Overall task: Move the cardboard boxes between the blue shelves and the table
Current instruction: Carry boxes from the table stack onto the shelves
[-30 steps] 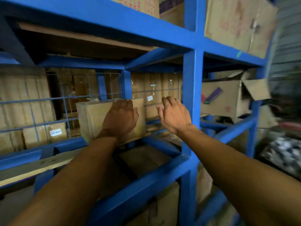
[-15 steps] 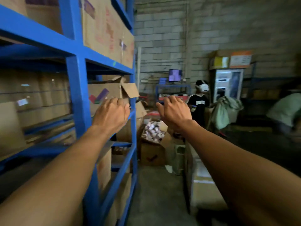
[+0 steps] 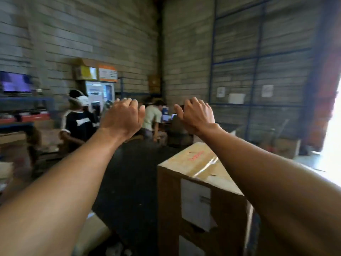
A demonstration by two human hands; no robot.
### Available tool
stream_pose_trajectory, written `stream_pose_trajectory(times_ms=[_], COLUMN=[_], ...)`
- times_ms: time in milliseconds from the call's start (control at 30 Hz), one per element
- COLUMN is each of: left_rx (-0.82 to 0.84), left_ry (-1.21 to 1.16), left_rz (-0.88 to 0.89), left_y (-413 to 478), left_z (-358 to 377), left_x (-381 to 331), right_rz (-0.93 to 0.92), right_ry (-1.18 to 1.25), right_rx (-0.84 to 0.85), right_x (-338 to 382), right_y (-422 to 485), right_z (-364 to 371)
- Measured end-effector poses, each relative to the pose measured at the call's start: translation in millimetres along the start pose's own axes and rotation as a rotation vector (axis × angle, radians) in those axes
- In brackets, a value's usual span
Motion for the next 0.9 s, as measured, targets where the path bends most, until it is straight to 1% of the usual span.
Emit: stream_pose_trajectory(times_ms=[167,233,333,400,533,633,733,833,900], left_rx=[-0.003,0.003,-0.005,-0.012,0.091,0.173,0.156,0.218,0.258], left_ry=[-0.22,-0.325,-0.465,-0.546,-0.681,-0.779,-0.818,-0.836,-0.842], left_rz=[0.173,0.253,0.37,0.417,0.528,0.592,0.698,0.71,0.715], left_y=[20,12,-14,-36,-94,-140,-177,-199,-211], left_z=[10,2,-22,-37,-68,-101,-139,-160,-168], left_x=[-120,-166,-231,-268,-341,-382,-413,-442,-462], right_rz=[0.268,0.356,0.485,0.584,0.732,0.84,0.92,0.946,0.966], right_ry=[-0.227,-0.298,-0.393,-0.432,-0.587,-0.633,-0.651,-0.684,-0.7], right_rx=[0.053,0.093,0.108,0.115,0.149,0.211,0.214,0.247,0.238], right_x=[-123,-156,-189,-203,-216,-223,-227,-232,-238], right_y=[-68,-109,-174,-223,-326,-392,-441,-477,-495], right_z=[-48,-73,-117,-149,-204,-237,-269,-291,-305])
Point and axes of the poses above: each hand's wrist, its own y-axis towards the middle knuckle, its own z-axis out of the palm, x = y × z, the point moved 9 cm from there along y, towards the middle knuckle, and after that the axes turned 2 degrees about -y, right-handed, at the moved point
